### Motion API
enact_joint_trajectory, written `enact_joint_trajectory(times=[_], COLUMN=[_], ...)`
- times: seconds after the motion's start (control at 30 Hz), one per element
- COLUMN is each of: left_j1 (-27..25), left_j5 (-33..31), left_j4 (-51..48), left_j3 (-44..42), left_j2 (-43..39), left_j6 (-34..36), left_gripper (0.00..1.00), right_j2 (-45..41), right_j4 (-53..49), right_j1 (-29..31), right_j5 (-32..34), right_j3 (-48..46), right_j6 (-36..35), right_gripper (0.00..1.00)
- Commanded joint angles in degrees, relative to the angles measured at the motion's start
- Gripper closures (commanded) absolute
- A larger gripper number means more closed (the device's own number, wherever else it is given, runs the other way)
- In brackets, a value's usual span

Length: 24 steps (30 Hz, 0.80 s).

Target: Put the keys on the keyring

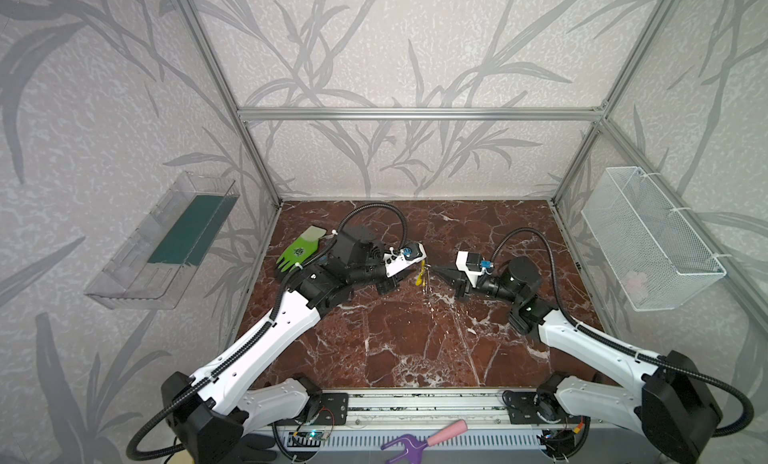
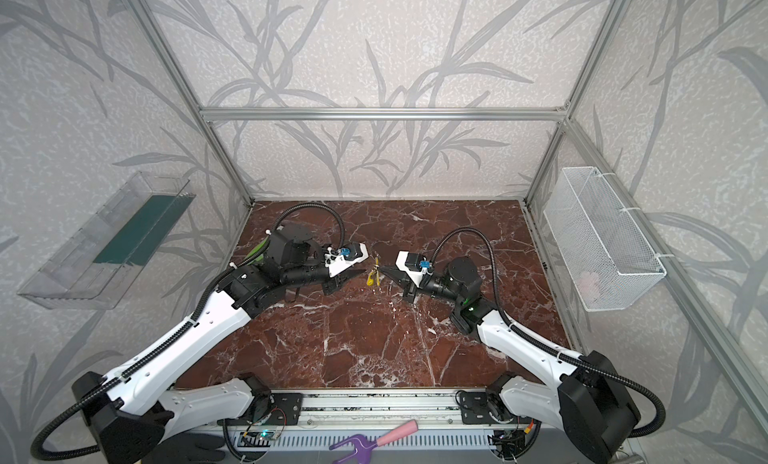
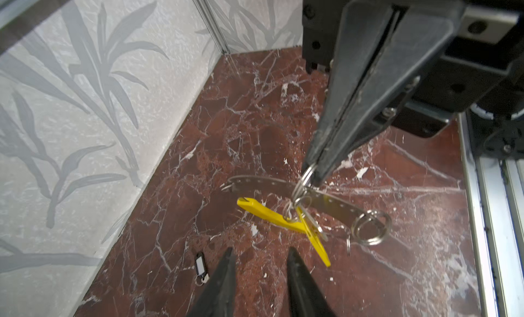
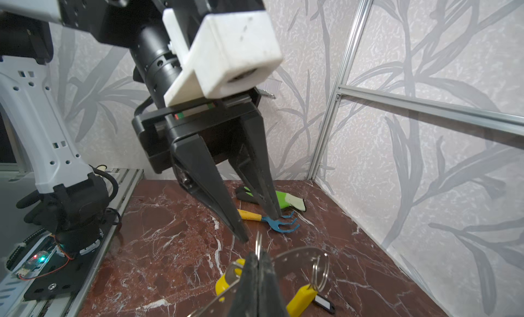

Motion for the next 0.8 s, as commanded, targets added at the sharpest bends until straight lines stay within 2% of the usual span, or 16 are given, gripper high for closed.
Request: enact_joint_trajectory(times=[0.0,0.23,0.7,0.77], left_j1=[-0.1,0.0,0.0,0.0], left_j5=[2.9,5.6,11.4,11.8], left_j4=[11.6,21.9,16.6,16.2], left_j3=[-3.6,-9.6,-6.5,-6.1], left_j2=[-2.3,-5.7,-2.6,-2.2], left_j6=[-5.9,-8.3,-6.5,-6.0], left_gripper=[0.76,0.78,0.8,0.83], right_j2=[0.9,2.5,3.7,4.0], right_j4=[6.2,10.1,11.6,11.5], right_j1=[0.2,-0.5,-0.9,-1.0], right_j5=[0.1,-1.9,-6.4,-7.1], right_j3=[0.4,0.6,1.7,1.9], right_j6=[2.6,4.9,6.8,6.9], right_gripper=[1.0,1.0,1.0,1.0])
